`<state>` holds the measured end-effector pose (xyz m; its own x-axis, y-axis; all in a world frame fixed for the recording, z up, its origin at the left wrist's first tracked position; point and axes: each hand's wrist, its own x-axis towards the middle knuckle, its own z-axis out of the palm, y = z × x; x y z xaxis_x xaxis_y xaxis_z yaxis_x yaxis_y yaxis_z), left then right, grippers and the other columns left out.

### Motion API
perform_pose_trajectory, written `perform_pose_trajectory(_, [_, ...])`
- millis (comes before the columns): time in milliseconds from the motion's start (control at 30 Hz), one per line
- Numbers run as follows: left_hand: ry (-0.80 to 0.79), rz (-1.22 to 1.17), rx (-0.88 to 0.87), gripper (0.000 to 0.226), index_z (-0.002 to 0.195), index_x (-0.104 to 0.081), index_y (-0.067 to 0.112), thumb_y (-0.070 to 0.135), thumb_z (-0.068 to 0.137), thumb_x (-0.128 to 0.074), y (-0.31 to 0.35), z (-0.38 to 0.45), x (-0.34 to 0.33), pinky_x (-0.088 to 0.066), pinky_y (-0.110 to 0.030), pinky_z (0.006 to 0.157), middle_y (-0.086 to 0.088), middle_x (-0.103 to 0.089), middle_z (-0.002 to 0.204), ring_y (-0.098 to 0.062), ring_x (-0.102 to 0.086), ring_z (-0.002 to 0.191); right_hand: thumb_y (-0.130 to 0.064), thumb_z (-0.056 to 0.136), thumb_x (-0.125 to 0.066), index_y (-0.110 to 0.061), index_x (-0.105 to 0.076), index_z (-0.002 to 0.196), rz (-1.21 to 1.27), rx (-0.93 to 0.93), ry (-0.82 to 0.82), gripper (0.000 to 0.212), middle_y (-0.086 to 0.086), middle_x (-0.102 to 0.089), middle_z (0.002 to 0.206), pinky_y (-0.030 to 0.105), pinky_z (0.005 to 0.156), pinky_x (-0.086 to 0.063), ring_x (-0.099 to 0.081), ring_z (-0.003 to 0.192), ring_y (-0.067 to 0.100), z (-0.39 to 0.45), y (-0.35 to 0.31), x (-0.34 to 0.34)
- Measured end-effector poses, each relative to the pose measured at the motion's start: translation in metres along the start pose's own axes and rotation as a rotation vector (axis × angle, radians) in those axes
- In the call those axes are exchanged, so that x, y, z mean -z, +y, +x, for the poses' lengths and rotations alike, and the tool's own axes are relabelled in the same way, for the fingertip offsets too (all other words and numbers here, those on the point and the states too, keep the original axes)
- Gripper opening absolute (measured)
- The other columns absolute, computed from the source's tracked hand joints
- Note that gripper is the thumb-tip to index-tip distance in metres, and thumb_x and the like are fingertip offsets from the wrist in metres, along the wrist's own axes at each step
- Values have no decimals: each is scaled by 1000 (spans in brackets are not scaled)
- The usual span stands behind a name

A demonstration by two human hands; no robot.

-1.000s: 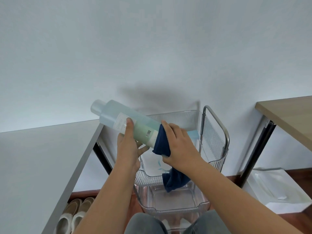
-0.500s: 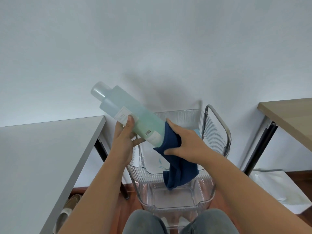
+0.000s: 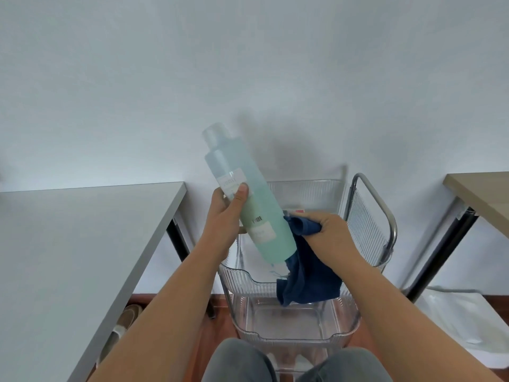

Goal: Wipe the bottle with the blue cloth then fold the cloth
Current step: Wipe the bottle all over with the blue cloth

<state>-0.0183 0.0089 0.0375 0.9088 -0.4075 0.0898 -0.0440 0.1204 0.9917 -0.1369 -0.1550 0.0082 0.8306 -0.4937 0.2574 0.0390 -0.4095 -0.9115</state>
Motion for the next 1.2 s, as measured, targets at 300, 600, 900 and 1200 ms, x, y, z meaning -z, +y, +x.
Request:
perform_pose_trajectory(300, [-54,87,101,36,121,-48,37,50,90,-62,-14,9,-4,-61,-41,57,18,-73,100,-6,-72,88,4,85,-65,-22,-75,105,84,-44,-75,35,-9,-74,100,12,80,-52,-68,95,7,15,0,-11])
perform_pose_trajectory(600, [-61,179,50,58,111,-50,37,51,63,-79,-16,22,-2,-59,-59,57,15,-72,93,-10,-74,80,-1,83,-71,-23,-76,104,376,-110,6,31,-7,-75,102,29,86,-56,-70,99,11,17,9,-33])
perform_pose_trajectory(900, [186,341,53,77,114,-36,26,63,59,-73,-19,63,-18,-59,-42,63,7,-62,103,-15,-68,88,14,77,-63,-29,-77,98,16,-26,-205,49,-22,-70,95,4,84,-44,-61,89,-17,3,27,-38])
perform_pose_trajectory(1200, [280,537,-13,68,109,-29,30,53,64,-75,-43,88,-34,-47,-31,67,18,-54,95,-12,-61,84,13,74,-56,-27,-77,101,-72,-67,-342,52,-19,-72,93,5,81,-47,-62,95,-12,-2,43,-21])
